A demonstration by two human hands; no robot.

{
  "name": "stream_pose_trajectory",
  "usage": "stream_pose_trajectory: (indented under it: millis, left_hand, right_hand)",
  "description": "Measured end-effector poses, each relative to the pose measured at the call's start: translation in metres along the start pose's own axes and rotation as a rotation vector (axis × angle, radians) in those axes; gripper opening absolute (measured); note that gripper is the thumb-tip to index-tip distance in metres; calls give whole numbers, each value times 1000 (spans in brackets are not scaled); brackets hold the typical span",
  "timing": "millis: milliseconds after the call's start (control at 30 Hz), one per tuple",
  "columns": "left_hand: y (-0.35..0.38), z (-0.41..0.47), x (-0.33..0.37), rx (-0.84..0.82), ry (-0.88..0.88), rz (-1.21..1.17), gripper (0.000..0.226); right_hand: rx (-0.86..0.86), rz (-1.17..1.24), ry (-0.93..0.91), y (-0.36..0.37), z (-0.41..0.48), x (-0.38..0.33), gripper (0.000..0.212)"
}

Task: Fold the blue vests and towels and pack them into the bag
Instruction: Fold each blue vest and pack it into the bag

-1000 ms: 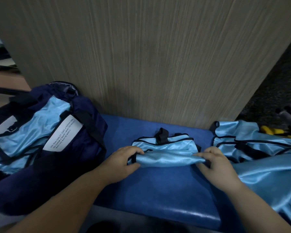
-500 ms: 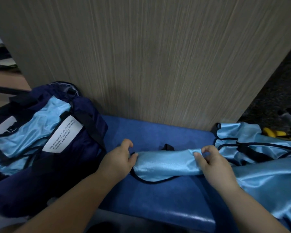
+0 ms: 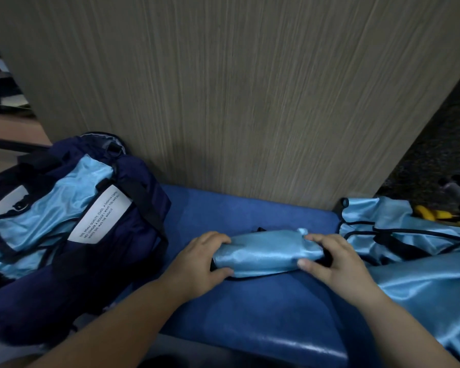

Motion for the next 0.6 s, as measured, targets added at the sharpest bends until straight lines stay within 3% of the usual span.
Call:
stream_pose_trajectory:
  millis: [67,233,300,433,533,600]
  left_hand:
    - [1,2,-3,-9,-38,-4,60]
    - [-6,6,2,50,-139,-122,27]
    - [-10,9,1,79,-229,-241,26]
    - [-14,13,-4,145,-389,-439,26]
    - [-14,14,-9,165,-460,-356,21]
    - [-15,14,-12,151,-449,-223,23]
  right_hand:
    - [-56,-16,-39,3,-1,5,72]
    - [83,-26,-85,1,1,5,37]
    - [104,86,-49,-2,2,1,29]
    - [-42,514,226,-1,0,-7,7]
    - [-97,564,372,8,-3,-1,32]
    - [-90,548,418,16,-4,5,22]
Point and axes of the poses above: each hand's wrist, its own z-axis towards the middle knuckle, its own y-axis out of the palm, x = y × z, the point moved 6 cm from there along z, towards the middle knuckle, and after that the axes turned 14 degrees about x, right-handed, at the moved point
